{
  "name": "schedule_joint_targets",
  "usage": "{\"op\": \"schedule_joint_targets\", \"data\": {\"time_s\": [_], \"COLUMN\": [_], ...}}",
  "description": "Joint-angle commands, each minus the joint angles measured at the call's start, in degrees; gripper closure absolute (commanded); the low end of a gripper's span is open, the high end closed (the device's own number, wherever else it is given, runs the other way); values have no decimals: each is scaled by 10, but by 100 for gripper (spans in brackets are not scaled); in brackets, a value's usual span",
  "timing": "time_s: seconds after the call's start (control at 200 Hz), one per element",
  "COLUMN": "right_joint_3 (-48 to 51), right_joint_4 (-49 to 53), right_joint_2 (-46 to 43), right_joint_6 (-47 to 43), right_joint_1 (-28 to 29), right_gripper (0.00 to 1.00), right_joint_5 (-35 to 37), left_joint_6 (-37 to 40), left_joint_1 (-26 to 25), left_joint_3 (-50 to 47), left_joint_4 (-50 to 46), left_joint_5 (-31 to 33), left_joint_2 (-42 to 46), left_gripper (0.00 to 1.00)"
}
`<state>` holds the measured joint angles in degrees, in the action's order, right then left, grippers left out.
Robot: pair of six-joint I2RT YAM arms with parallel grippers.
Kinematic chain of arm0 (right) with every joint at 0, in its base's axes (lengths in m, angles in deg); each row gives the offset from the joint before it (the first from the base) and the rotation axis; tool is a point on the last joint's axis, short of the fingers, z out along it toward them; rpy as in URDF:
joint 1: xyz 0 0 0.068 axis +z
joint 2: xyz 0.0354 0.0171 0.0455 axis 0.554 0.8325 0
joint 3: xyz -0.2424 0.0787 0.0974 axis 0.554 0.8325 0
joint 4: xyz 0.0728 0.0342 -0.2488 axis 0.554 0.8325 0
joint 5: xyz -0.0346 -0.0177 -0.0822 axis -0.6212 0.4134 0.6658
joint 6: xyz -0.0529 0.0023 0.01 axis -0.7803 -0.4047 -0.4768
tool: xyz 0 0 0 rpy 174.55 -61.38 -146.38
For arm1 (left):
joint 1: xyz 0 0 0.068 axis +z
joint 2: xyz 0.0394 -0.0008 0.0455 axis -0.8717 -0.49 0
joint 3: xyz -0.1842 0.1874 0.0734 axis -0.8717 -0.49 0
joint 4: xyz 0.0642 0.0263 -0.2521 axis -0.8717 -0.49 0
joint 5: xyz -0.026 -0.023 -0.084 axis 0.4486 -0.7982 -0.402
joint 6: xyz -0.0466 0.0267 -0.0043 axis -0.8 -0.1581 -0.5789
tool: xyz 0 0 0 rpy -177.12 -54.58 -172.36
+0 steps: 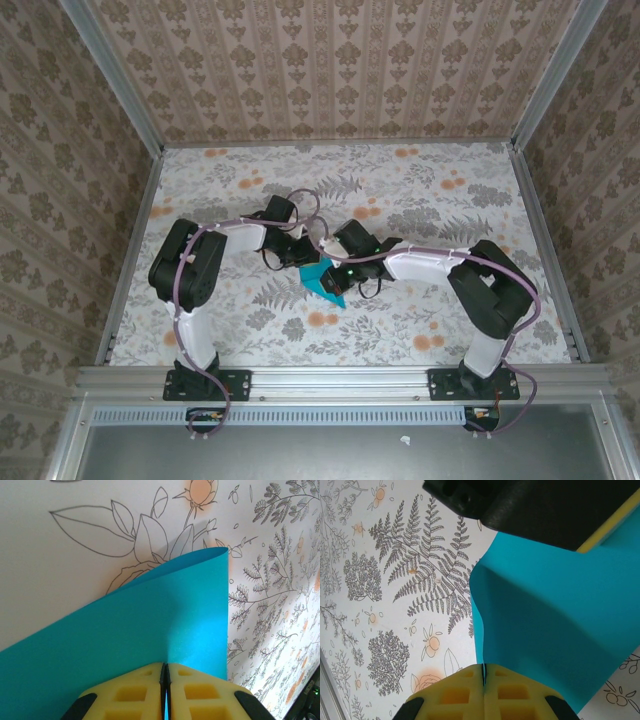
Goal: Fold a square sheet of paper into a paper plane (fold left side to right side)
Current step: Third fold the triangle at the center of the table.
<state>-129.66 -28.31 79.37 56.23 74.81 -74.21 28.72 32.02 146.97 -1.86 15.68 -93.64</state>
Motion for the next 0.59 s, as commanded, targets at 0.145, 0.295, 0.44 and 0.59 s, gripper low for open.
{"op": "schedule_joint_targets", "data": {"time_s": [0.145, 0.295, 0.44, 0.59], "right_joint_3": [12, 9, 2, 1], "right_joint_4": [-23, -22, -16, -14], "right_joint_2": [11, 23, 36, 40], "right_joint_6": [20, 27, 32, 34], "right_joint_1": [-19, -28, -32, -34], "right_gripper": [100, 100, 100, 100], "right_joint_5": [-36, -42, -42, -41], "left_joint_6": [18, 18, 18, 20], "left_joint_1": [-5, -9, -11, -12], "left_joint_3": [8, 11, 12, 12], "left_joint_4": [-34, -37, -39, -42], "left_joint_5": [18, 20, 22, 25], "left_joint_2": [-11, -11, -11, -10], "left_gripper": [88, 88, 89, 89]}}
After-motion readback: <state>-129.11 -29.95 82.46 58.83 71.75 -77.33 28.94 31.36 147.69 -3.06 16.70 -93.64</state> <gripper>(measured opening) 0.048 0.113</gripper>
